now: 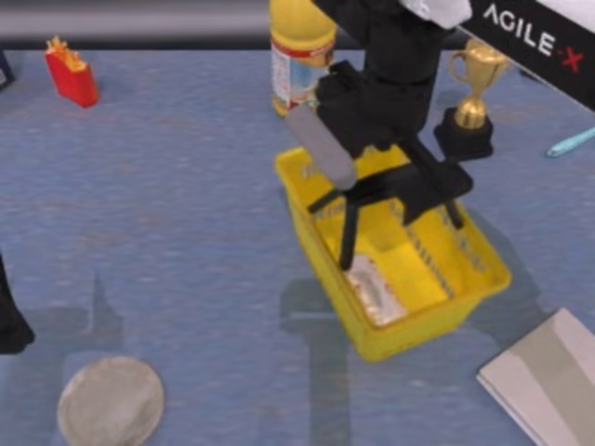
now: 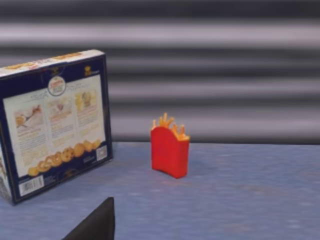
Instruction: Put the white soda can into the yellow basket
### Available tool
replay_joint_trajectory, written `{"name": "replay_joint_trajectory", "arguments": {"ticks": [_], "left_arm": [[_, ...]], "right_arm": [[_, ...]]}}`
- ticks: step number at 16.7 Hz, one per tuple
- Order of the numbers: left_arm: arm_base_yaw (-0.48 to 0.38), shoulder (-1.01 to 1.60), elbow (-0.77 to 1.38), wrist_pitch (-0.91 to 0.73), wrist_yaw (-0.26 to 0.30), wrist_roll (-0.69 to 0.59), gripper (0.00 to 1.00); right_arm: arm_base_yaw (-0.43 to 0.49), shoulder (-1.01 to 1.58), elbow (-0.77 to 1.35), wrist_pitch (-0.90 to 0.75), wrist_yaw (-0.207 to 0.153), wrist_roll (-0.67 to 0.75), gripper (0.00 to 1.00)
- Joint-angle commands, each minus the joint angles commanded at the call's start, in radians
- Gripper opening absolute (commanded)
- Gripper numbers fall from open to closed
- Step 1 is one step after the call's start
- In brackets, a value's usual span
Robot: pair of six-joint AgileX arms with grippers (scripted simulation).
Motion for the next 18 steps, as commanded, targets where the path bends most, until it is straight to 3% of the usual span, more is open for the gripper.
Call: {"name": "replay_joint_trajectory", "arguments": {"ticks": [10,18], "left_arm": [[0.0,0.0,0.0,0.0,0.0,0.0,1.0],[0.0,0.0,0.0,0.0,0.0,0.0,1.0]], "right_arm": [[0.005,-0.014,-0.102,0.088,0.0,0.0,1.0],[0.005,-0.014,-0.102,0.088,0.0,0.0,0.4]]}}
